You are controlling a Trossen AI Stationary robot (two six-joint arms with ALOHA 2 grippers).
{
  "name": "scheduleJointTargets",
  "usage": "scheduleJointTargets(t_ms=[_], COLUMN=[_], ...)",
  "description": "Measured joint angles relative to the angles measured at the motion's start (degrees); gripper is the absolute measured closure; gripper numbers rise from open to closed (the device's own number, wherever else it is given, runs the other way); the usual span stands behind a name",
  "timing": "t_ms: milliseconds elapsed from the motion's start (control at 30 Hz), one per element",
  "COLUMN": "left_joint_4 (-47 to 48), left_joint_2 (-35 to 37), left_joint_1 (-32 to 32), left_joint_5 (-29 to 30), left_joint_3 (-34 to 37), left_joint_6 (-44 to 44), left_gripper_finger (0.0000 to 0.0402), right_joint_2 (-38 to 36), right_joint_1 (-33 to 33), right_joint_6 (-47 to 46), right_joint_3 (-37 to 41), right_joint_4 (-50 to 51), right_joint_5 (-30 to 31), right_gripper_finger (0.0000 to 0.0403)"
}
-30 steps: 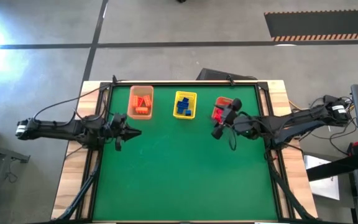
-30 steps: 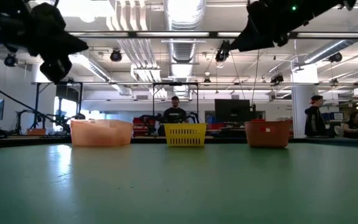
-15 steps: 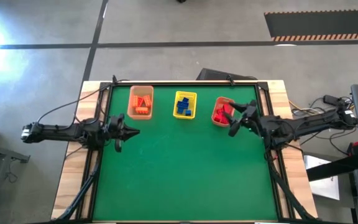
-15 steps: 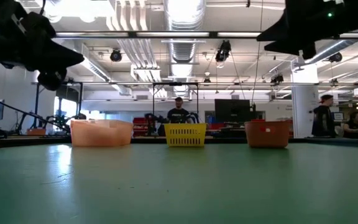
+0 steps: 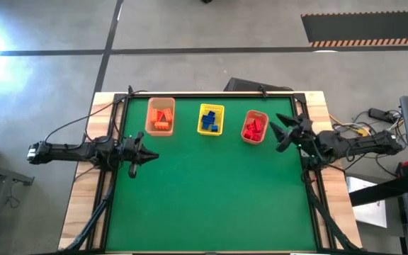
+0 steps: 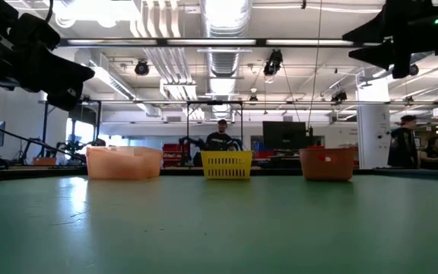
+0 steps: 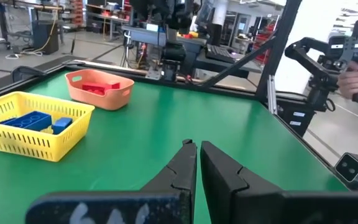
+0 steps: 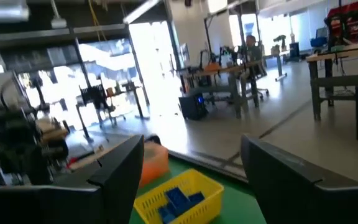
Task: Sort & place blocks by color
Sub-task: Return to Home Position
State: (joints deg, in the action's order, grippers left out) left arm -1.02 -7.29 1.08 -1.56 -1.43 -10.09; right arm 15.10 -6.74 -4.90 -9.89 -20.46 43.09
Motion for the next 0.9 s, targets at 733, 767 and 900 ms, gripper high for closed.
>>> scheduleJointTargets(t_ms=[733,767,900], left_joint_4=[-0.5,-0.7,-0.7], left_joint_2=[-0.4,-0.4,-0.4], left_joint_1=[0.0,0.0,0.0], left_joint_5=[-0.2,-0.2,-0.2], left_joint_3=[0.0,0.0,0.0], left_joint_6=[-1.6,-1.6,-1.6], left_gripper_finger=[0.0395,0.0395,0.0395], right_joint_2=[-15.0,-15.0,-15.0], right_joint_1=[0.0,0.0,0.0], right_joint_6=[10.4,10.1,9.5], right_joint_3=[3.9,3.8,3.9], right_joint_4=[1.6,2.2,4.8], right_joint_5=[0.0,0.0,0.0], right_gripper_finger=[0.0149,0.0149,0.0149])
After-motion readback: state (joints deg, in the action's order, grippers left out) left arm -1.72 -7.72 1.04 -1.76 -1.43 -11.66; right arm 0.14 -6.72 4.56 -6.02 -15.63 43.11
